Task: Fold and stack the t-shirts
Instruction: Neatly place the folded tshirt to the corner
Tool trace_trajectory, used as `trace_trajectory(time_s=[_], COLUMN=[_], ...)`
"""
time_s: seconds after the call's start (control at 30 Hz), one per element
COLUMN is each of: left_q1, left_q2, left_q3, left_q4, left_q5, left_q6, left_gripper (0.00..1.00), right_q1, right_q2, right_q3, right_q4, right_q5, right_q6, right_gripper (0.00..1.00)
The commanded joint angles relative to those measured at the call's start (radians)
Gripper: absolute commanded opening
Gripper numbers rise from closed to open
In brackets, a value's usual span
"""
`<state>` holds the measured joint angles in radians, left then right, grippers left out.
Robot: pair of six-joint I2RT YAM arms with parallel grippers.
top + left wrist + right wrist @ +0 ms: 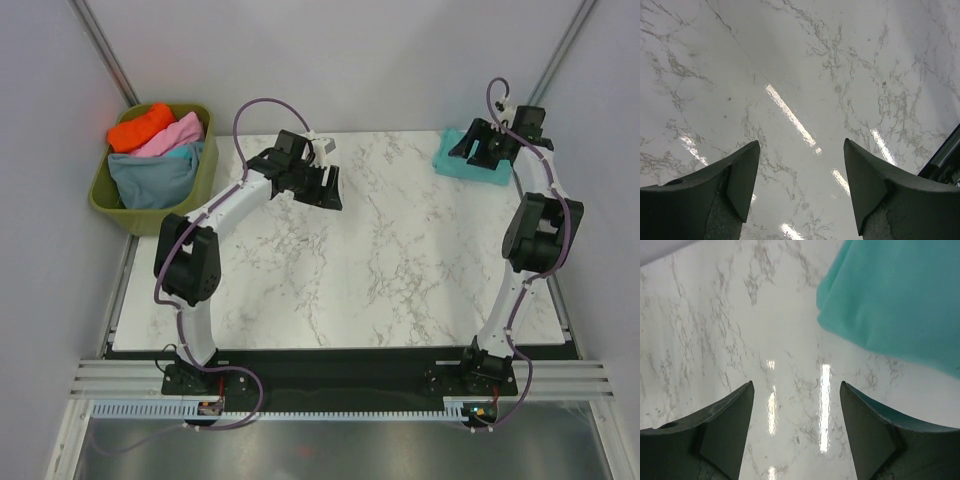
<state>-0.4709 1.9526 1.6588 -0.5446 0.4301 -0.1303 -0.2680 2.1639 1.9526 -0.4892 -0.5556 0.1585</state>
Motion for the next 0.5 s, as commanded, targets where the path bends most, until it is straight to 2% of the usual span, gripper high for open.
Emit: trace_trajectory(time_s=[0.0, 0.47], left_q1=[-0.002, -0.003], left_q2=[-0.075, -0.066], left_q3=[-0.01, -0.014], left_q4=[0.018, 0.015], left_q5=[0.016, 0.001], left_q6=[0.001, 0.003], left_gripper=[0.76, 0.76], right_q1=[-0.008, -0.102], right_q2=[0.033, 0.162], right_q3=[-0.061, 0.005], right_q4=[-0.014, -0.058], right_q5=[-0.127, -0.037], right_q6=[0.092, 0.027], right_gripper=[0.77, 0.79])
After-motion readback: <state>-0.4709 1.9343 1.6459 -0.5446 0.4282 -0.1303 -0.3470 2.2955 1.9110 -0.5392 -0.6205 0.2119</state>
